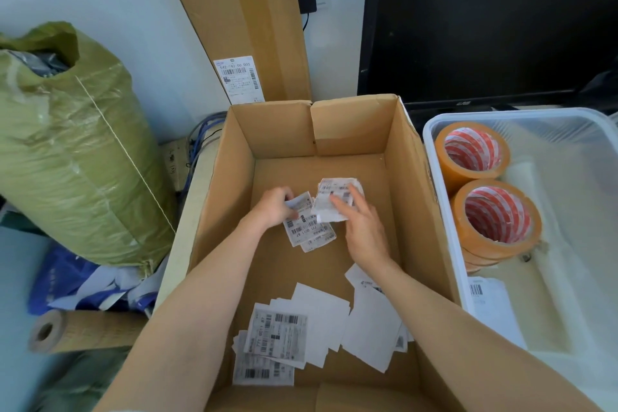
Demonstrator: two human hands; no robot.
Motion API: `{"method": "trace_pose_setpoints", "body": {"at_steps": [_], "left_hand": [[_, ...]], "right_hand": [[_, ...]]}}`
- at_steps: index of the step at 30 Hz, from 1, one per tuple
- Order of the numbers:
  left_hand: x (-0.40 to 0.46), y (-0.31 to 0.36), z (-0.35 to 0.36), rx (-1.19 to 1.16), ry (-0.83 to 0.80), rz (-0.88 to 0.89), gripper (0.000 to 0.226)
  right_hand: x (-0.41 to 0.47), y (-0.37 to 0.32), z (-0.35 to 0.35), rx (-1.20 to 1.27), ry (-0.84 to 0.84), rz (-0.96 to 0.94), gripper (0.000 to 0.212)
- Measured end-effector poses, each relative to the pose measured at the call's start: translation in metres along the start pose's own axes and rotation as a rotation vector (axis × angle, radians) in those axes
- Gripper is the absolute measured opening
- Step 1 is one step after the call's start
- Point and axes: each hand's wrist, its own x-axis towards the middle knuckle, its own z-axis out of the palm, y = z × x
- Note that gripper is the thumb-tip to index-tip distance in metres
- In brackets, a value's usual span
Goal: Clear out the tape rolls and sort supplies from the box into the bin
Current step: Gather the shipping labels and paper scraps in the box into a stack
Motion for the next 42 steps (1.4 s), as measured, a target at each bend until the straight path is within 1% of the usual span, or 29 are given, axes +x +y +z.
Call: {"method": "trace_pose_setpoints", "body": {"at_steps": [3,5,7,9,11,12,14,15,17,19,20,22,24,25,27,29,31,34,38,40,42], "left_hand": [[-0.005,-0.008,0.006,-0.194,0.019,-0.094,0.029],[-0.008,-0.01,0.011,-0.377,0.027,-0.168,0.03],[-0.013,-0.01,0.016,-0.501,0.022,-0.206,0.03],[-0.02,-0.007,0.02,-0.609,-0.005,-0.206,0.028],[-0.027,-0.003,0.026,-0.638,-0.067,-0.165,0.022],[-0.028,-0.001,0.029,-0.607,-0.084,-0.143,0.022],[-0.03,0.001,0.031,-0.55,-0.082,-0.127,0.025],[-0.031,0.003,0.028,-0.536,-0.066,-0.119,0.025],[-0.033,0.007,0.017,-0.514,-0.015,-0.073,0.025],[-0.039,0.013,0.001,-0.483,0.034,0.011,0.023],[-0.043,0.017,-0.006,-0.445,0.066,0.054,0.022],[-0.052,0.024,-0.013,-0.366,0.13,0.119,0.019],[-0.062,0.029,-0.01,-0.371,0.15,0.152,0.016],[-0.066,0.029,-0.006,-0.411,0.154,0.149,0.018],[-0.07,0.028,0.006,-0.529,0.158,0.087,0.03],[-0.073,0.027,0.017,-0.668,0.153,0.003,0.044],[-0.076,0.028,0.026,-0.789,0.157,-0.035,0.049],[-0.08,0.03,0.033,-0.86,0.172,-0.016,0.047],[-0.079,0.034,0.042,-0.813,0.105,-0.043,0.041],[-0.08,0.035,0.045,-0.787,0.083,-0.079,0.034],[-0.081,0.034,0.046,-0.802,0.068,-0.1,0.033]], "right_hand": [[-0.006,0.006,0.009,-0.259,-0.258,-0.102,0.062],[-0.01,0.009,0.011,-0.371,-0.385,-0.148,0.069],[-0.013,0.009,0.013,-0.409,-0.455,-0.185,0.07],[-0.012,0.009,0.012,-0.336,-0.477,-0.164,0.071],[-0.009,0.007,0.011,-0.15,-0.466,-0.086,0.077],[-0.008,0.004,0.008,0.0,-0.442,-0.025,0.079],[-0.006,0.0,0.004,0.354,-0.342,0.135,0.08],[-0.004,-0.002,0.002,0.476,-0.282,0.215,0.079],[0.004,-0.004,0.0,0.569,-0.16,0.338,0.08],[0.01,-0.006,-0.003,0.595,-0.123,0.396,0.081],[0.012,-0.007,-0.004,0.6,-0.107,0.381,0.075],[0.013,-0.011,-0.008,0.58,-0.042,0.298,0.054],[0.01,-0.015,-0.01,0.538,0.002,0.246,0.037],[0.009,-0.016,-0.01,0.536,-0.003,0.229,0.034],[0.007,-0.016,-0.007,0.559,-0.041,0.219,0.034],[0.007,-0.016,-0.004,0.532,-0.084,0.234,0.04],[0.006,-0.015,-0.002,0.488,-0.112,0.255,0.047],[0.006,-0.015,0.0,0.469,-0.147,0.278,0.045],[0.006,-0.015,0.004,0.411,-0.211,0.259,0.035],[0.005,-0.016,0.004,0.388,-0.22,0.259,0.027],[0.005,-0.019,0.002,0.384,-0.22,0.263,0.024]]}}
